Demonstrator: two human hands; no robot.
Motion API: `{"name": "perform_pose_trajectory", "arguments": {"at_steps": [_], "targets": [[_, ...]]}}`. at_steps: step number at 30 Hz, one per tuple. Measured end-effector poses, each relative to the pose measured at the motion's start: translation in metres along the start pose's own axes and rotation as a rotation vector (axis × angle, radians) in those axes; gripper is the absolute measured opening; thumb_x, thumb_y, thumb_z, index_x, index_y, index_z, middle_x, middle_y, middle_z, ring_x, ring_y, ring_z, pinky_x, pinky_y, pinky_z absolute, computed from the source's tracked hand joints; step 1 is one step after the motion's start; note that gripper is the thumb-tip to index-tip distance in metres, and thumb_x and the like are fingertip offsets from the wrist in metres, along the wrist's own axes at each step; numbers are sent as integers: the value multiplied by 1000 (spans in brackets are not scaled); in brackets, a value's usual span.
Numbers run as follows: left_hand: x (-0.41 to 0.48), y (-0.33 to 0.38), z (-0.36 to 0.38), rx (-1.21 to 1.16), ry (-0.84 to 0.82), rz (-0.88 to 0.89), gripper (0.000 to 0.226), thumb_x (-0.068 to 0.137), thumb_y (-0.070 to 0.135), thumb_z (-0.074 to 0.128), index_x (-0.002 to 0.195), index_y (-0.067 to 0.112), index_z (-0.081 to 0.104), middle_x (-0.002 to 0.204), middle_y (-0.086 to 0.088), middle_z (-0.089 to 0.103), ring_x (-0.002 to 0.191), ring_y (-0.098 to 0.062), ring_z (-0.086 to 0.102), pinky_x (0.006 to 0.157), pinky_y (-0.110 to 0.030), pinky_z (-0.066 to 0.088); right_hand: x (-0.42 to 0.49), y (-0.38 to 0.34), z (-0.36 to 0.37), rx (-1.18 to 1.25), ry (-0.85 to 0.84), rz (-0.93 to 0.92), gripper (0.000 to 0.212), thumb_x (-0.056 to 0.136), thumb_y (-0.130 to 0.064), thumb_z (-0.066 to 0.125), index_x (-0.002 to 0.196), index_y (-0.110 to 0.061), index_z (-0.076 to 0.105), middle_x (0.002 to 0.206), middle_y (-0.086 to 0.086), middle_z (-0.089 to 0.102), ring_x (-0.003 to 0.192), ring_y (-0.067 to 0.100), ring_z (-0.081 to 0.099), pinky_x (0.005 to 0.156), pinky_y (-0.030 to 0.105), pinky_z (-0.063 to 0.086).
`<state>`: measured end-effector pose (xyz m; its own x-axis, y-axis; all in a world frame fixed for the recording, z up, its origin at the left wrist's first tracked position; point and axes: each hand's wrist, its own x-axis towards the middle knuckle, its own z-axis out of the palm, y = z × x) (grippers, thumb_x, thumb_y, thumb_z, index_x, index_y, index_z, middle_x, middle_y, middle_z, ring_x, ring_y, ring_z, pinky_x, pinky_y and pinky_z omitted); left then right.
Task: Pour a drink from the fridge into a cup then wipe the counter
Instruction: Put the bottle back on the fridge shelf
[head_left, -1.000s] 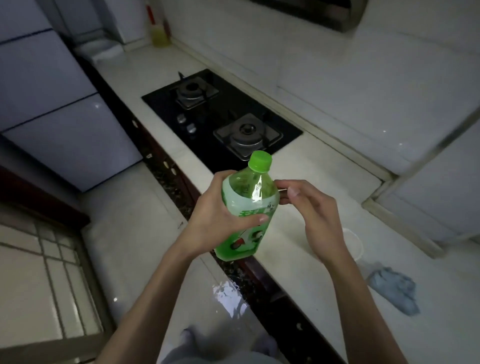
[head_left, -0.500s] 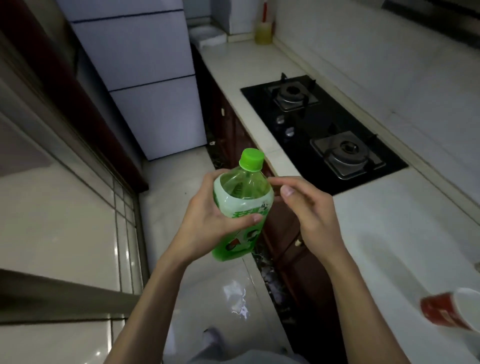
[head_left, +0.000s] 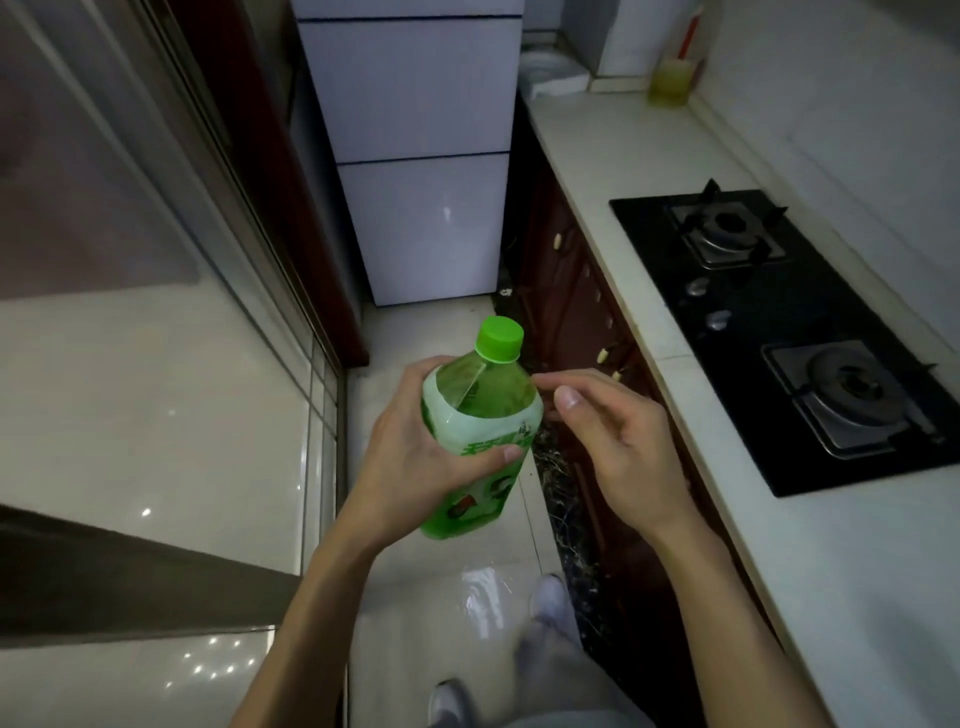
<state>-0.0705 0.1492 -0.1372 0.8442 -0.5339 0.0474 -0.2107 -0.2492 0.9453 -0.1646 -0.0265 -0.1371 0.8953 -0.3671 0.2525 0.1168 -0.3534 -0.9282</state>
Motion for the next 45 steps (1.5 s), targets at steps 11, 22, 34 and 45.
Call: {"name": "perform_pose_trajectory", "arguments": {"at_steps": [11,22,34,45], "targets": [[123,8,9,81,138,-66,91,49,46,92,126,26,47,112,11,64,102,-3,63,87,-33,56,140,51,-18,-12,-107,-123,24,93,-13,58,113,-9,70,106,-5,69,97,13,66,81,27,53],[235,20,-2,72,306,-108,92,47,52,86,126,28,47,108,14,65,99,-4,65,85,-36,58,281,64,-22,95,-222,-144,26,91,-12,57,113,-13,71,107,-6,71,98,13,67,84,29,54],[345,-42,-84,43,324,-107,91,50,55,85,127,27,47,111,13,64,101,-4,64,85,-36,58,405,84,64,50,-261,-73,24,90,-14,57,109,-13,71,103,-5,72,97,15,69,85,34,56],[462,-74,-175,-6,260,-71,90,49,51,86,126,26,47,113,13,65,104,-4,64,88,-37,57,517,84,141,59,-199,9,24,89,-14,58,109,-16,71,102,-5,73,98,16,68,88,33,54]]}}
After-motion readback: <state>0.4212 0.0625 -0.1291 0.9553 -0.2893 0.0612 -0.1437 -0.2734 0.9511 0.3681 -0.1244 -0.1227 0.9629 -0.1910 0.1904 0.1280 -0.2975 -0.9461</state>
